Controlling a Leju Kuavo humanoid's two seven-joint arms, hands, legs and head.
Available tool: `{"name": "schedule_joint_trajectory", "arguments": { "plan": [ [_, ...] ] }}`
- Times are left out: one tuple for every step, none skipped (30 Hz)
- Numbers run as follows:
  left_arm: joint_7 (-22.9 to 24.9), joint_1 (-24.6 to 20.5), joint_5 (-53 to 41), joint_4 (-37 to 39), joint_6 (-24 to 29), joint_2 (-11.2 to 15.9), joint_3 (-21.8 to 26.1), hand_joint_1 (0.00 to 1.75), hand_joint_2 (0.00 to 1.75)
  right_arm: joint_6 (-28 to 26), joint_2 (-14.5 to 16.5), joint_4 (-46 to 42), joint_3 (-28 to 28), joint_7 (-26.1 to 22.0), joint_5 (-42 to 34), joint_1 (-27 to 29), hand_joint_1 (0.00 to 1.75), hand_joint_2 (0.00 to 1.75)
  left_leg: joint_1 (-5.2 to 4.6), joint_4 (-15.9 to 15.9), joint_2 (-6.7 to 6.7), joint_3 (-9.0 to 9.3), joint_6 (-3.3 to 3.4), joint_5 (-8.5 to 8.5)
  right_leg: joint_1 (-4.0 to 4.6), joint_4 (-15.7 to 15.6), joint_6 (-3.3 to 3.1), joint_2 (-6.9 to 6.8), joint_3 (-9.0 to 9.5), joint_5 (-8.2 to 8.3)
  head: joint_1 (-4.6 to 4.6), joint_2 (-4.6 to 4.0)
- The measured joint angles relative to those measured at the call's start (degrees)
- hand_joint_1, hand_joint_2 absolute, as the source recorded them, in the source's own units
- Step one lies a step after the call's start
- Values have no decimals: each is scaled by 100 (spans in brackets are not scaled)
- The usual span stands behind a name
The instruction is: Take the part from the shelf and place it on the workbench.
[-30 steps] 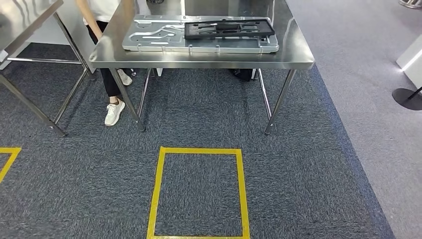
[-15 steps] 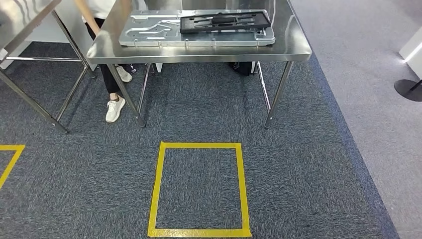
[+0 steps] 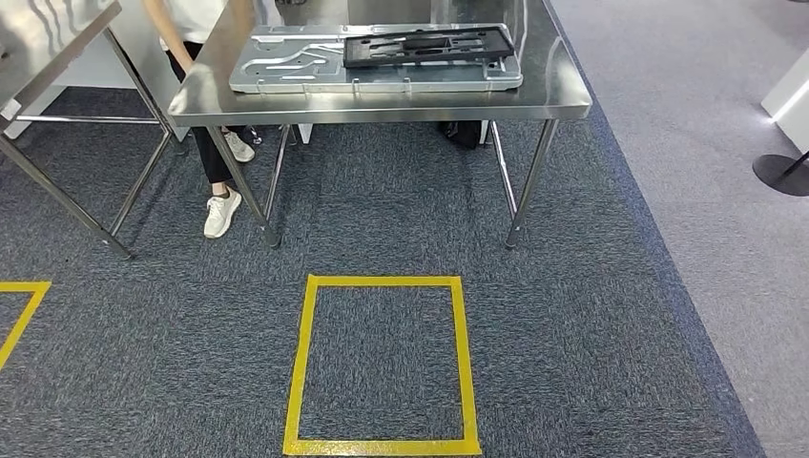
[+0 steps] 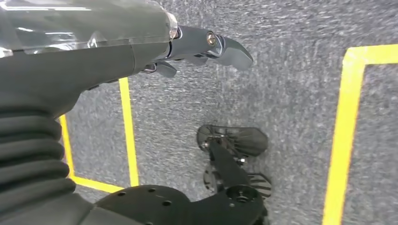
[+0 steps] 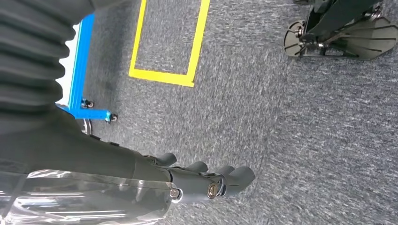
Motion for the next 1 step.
{"name": "schedule_joint_trajectory", "arguments": {
  "plan": [
    [15, 12, 43, 0, 2, 1, -54, 0, 116, 6, -7, -3, 45, 1, -57, 9, 0, 58, 0, 1, 0, -1, 0, 0, -1, 0, 2, 0, 0, 2, 0, 0]
  ]
}}
